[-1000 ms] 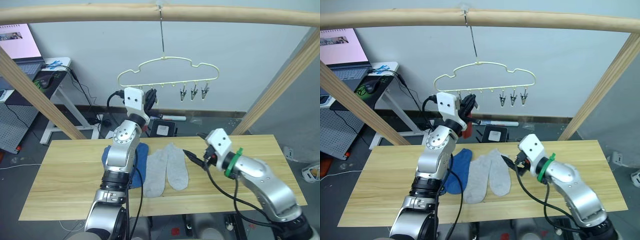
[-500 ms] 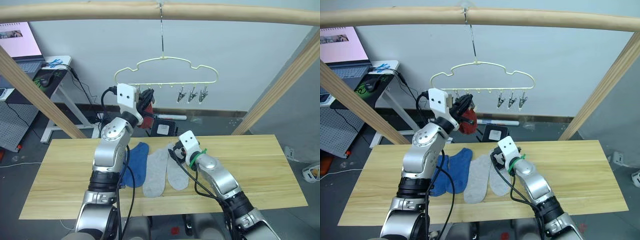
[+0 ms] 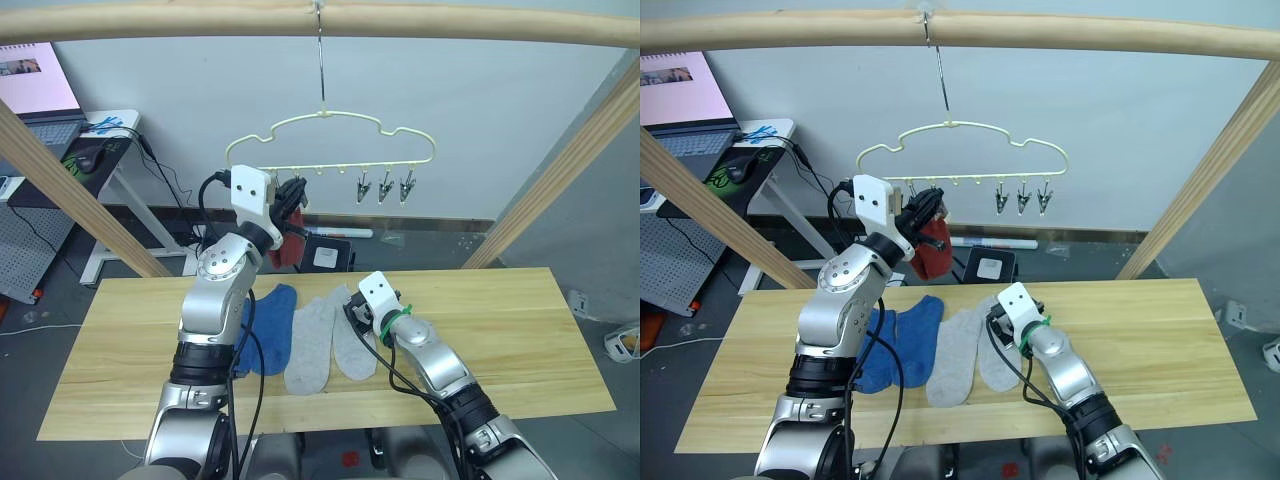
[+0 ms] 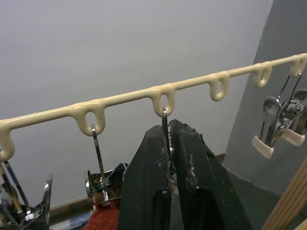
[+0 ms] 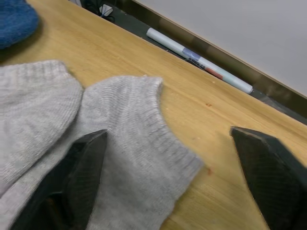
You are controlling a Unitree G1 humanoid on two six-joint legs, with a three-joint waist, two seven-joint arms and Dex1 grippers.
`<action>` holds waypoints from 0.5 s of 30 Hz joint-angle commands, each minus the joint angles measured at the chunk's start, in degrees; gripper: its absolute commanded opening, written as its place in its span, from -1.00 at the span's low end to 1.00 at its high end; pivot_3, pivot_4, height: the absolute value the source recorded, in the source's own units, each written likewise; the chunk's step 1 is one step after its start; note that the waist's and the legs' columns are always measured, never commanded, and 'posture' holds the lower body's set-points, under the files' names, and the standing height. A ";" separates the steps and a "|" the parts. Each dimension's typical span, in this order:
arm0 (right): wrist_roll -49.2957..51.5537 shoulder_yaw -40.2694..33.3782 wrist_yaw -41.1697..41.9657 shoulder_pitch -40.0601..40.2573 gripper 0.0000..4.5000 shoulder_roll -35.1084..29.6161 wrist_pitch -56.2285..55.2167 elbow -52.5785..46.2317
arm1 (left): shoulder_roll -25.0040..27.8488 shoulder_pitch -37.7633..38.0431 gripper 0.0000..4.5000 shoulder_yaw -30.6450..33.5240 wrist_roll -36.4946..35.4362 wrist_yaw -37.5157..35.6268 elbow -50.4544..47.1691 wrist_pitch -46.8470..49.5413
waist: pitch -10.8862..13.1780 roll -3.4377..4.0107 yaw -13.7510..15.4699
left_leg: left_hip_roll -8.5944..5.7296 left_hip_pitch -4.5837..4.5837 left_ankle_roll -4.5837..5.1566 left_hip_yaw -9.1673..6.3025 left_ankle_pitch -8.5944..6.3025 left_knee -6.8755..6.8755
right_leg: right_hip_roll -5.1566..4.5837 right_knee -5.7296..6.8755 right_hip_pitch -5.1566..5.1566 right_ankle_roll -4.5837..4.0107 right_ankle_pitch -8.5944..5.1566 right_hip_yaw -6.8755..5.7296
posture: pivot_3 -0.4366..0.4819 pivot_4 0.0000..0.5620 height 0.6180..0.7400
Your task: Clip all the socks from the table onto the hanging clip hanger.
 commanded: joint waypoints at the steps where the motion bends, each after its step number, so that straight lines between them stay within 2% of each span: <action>1: -0.73 0.55 0.86 -0.55 0.25 0.81 -0.03 0.61 | 0.35 0.08 -1.00 0.78 -0.41 -0.02 -2.42 -0.30 | 0.07 0.00 0.00 | 0.00 0.00 0.00 0.00 0.00 0.00 | 0.00 0.00 0.00 0.00 0.00 0.00 | -0.26 -0.03 1.00; 2: -1.04 0.49 0.69 -0.55 0.14 0.76 0.29 1.13 | 0.31 0.10 -1.00 0.75 -0.36 0.03 -2.45 -0.30 | 0.12 0.00 0.00 | 0.00 0.00 0.00 0.00 0.00 0.00 | 0.00 0.00 0.00 0.00 0.00 0.00 | -0.25 -0.03 1.00; 9: -1.62 -0.32 2.04 1.58 -0.95 -1.58 1.93 -1.77 | 0.32 0.02 -1.00 0.89 -0.26 0.12 -2.16 -0.43 | 0.22 0.00 0.00 | 0.00 0.00 0.00 0.00 0.00 -0.01 | 0.00 -0.01 0.00 0.00 0.00 0.01 | -0.26 -0.02 1.00; 15: -1.76 0.91 8.57 4.96 -0.98 -8.20 4.49 -11.84 | 0.11 0.01 -1.00 0.97 -0.32 0.05 -2.03 -0.45 | 0.46 -0.01 0.07 | -0.03 -0.01 0.00 0.00 0.00 0.00 | -0.02 -0.05 0.01 0.01 -0.01 0.03 | -0.28 -0.01 1.00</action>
